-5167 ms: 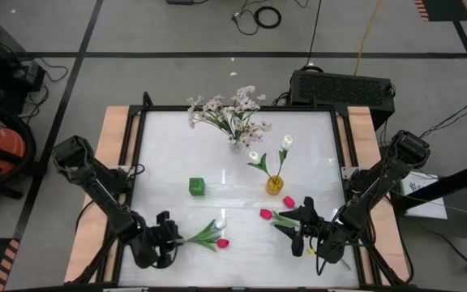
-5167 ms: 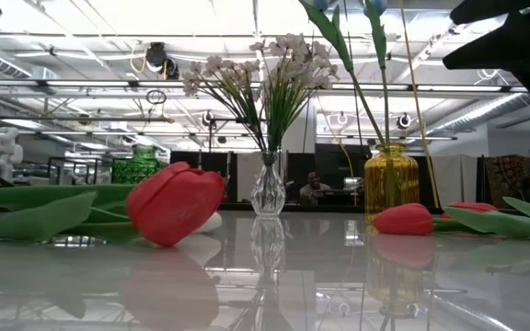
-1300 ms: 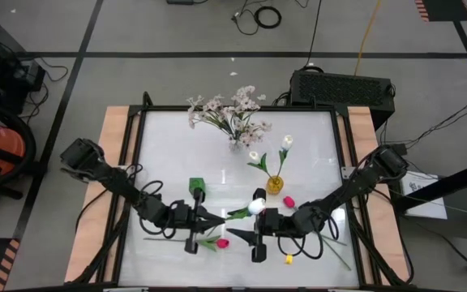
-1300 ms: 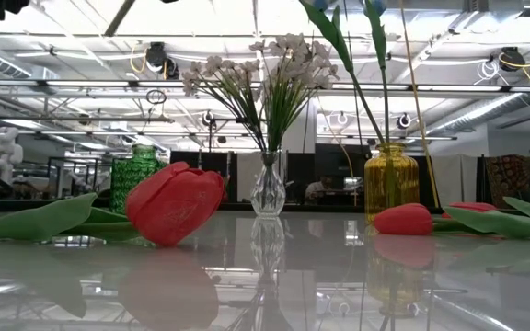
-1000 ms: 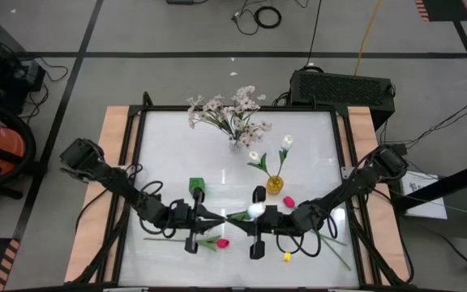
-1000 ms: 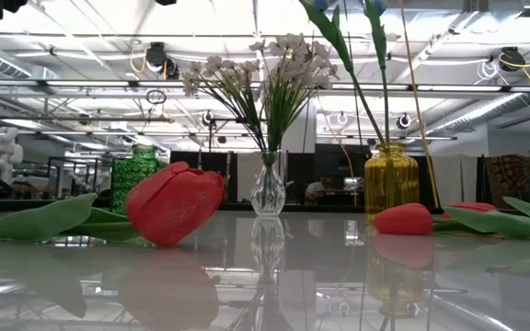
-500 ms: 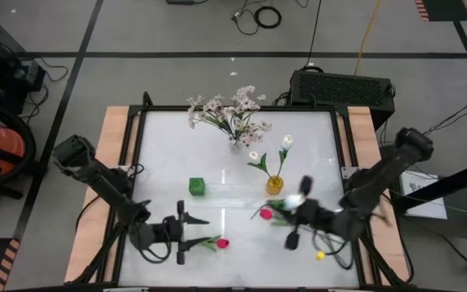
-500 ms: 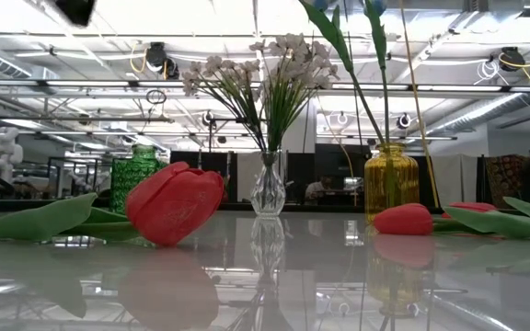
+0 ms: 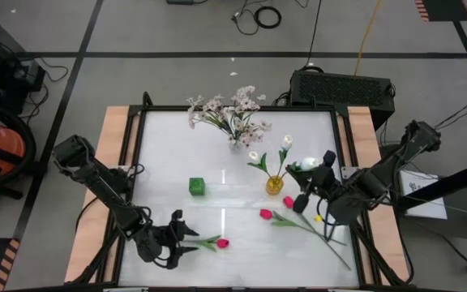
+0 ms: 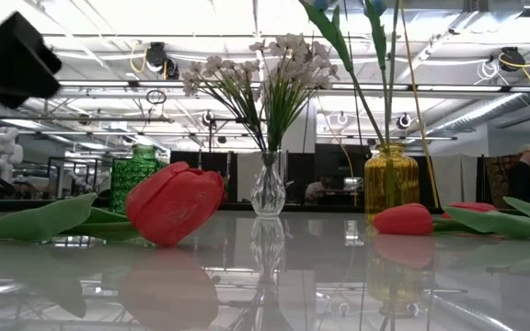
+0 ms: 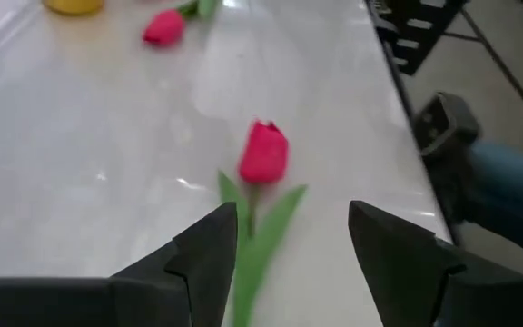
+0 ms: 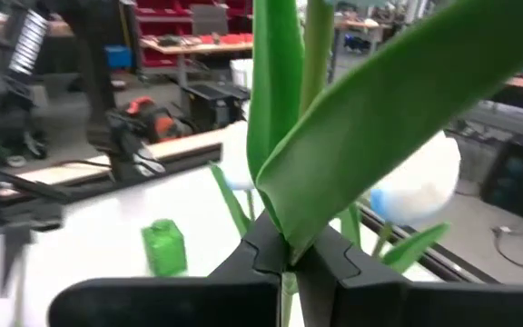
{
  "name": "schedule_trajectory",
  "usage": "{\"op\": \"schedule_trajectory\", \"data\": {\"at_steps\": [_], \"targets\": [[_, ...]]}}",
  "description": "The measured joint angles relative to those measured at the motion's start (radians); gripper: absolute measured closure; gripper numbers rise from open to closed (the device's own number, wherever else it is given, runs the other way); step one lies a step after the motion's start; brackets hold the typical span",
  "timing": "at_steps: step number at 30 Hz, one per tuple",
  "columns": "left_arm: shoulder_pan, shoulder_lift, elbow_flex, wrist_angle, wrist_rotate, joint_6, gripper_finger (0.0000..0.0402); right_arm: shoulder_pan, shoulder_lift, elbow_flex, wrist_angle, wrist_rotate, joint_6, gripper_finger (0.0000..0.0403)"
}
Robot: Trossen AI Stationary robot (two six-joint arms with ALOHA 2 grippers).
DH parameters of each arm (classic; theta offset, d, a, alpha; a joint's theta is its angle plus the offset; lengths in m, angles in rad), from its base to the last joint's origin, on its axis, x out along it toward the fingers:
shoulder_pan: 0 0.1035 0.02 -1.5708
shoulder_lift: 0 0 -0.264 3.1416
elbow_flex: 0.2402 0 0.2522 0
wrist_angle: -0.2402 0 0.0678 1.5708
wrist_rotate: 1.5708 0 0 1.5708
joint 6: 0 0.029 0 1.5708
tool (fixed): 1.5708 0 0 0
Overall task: Sort flowers into vase by color
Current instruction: Put the white flower into the yellow vase
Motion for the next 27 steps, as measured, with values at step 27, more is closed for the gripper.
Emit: {"op": "schedule_trajectory", "data": {"at_steps": [27], "targets": [[-0.066,0.023,-0.042,-0.024,0.012,-0.08,0.0182,-0.106,0.051,0.0,-0.137,-0.128,0.105,0.0399]]}}
